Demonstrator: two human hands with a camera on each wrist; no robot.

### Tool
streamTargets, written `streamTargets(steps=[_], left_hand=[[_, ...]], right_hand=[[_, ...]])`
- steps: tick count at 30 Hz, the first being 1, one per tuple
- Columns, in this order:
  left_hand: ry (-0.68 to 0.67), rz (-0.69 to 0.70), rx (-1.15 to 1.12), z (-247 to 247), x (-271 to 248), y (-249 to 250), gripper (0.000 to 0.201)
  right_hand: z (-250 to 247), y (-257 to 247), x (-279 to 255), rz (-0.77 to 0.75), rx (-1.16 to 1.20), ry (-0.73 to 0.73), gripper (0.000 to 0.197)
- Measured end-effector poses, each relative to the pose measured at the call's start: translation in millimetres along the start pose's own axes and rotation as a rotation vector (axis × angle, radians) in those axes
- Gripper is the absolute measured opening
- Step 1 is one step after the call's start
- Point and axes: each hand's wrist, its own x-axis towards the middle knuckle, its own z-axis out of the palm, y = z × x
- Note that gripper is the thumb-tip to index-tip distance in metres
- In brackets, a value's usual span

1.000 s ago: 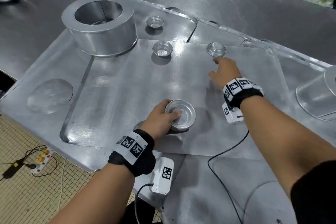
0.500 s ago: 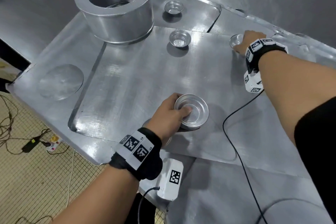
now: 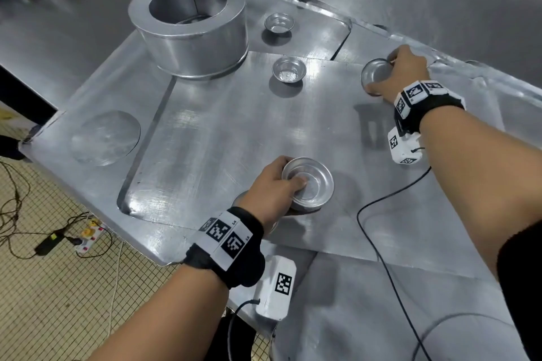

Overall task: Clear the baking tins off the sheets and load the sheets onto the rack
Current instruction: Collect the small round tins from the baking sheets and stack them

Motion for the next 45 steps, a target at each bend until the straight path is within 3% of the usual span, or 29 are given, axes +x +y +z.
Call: streamTargets(steps=[6,12,15,18,23,26,32,41,45], left_hand=[[0.001,-0.023,-0.041,3.4,-5.1,1.7,0.023],[-0.004,-0.023,-0.084,4.3,-10.1,1.7,0.024],[-0.034,-0.033,-0.120,4.1,-12.2,3.2,0.037],[-0.109,-0.032,-0.102,2.4,-13.9,5.7,0.053],[-0.188,0.006,-0.034,1.3,-16.2,8.2,0.056],[-0.158,0.010,-0.034,2.9,-15.9,7.8,0.050],[-0.143,0.037,-0.001,0.0,-14.6,4.6,0.020],[-0.070,0.078,0.008,-16.5,-12.0,9.4,0.018],[-0.022,0.075,-0.057,-25.3,-11.9,12.7,0.023]], right_hand=[[-15.4,-10.1,-52.2,-0.172,0.199,0.069,0.078],[-31.7,-29.3,-145.8,-0.287,0.527,0.065,0.070],[-32.8,-37.3,-194.5,-0.303,0.679,0.072,0.066],[-29.8,-41.1,-233.8,-0.335,0.685,0.060,0.064],[-17.5,-41.0,-275.2,-0.366,0.720,0.059,0.065],[-9.9,-41.2,-286.6,-0.359,0.745,0.035,0.067],[-0.8,-44.6,-291.7,-0.350,0.766,-0.053,0.066],[-7.6,-43.0,-268.5,-0.367,0.674,-0.366,0.081],[0.1,-41.2,-237.9,-0.346,0.457,-0.466,0.065]])
